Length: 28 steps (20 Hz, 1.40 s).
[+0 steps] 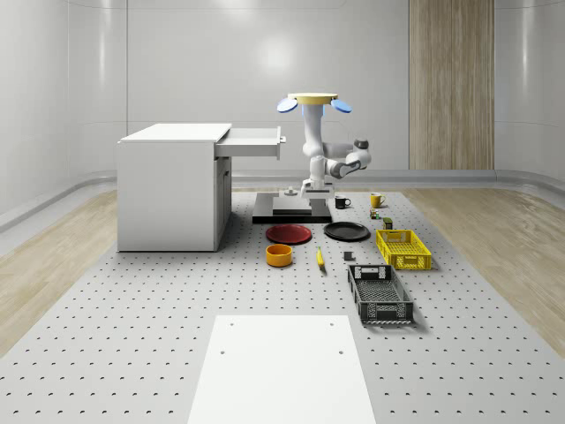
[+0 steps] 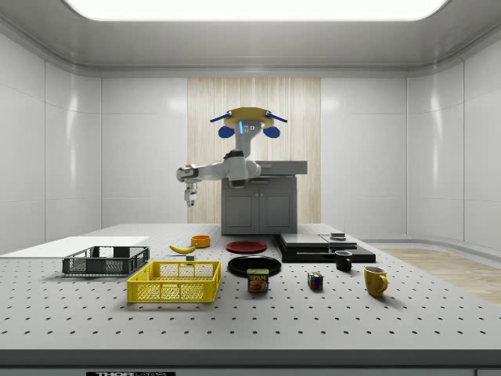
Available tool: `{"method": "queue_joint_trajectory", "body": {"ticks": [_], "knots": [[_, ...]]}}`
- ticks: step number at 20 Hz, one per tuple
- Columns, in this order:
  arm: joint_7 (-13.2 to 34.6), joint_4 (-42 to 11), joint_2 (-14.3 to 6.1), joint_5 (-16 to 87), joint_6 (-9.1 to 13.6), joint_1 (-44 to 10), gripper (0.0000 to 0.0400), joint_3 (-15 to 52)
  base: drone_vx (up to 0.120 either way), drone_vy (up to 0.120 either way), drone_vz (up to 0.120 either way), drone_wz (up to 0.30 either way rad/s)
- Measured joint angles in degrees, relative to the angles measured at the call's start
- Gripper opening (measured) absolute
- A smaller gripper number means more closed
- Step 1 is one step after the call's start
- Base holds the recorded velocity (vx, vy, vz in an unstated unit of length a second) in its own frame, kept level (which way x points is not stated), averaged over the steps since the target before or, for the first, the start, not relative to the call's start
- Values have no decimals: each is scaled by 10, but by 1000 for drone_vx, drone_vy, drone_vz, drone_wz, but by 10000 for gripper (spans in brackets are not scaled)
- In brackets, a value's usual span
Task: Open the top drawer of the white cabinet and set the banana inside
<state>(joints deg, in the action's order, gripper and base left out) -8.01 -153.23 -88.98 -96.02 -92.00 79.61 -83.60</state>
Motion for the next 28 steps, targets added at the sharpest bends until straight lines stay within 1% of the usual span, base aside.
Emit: {"method": "queue_joint_trajectory", "body": {"ticks": [1, 5, 9, 23, 25, 28], "knots": [[0, 0, -1, 1, -1, 0, 400, 0, 120, 0, -120, 0], [0, 0, -6, 3, -6, 1, 400, 0, 0, 0, -120, 0], [-1, 0, -10, 4, -10, 1, 400, 0, 0, 90, -120, 0], [-2, 0, -22, 9, -20, 3, 400, 1, 0, 0, -120, 0], [-2, 0, -23, 10, -21, 3, 400, 1, 0, 40, -20, 0], [-2, 0, -25, 11, -23, 3, 400, 1, 0, 120, 0, 0]]}}
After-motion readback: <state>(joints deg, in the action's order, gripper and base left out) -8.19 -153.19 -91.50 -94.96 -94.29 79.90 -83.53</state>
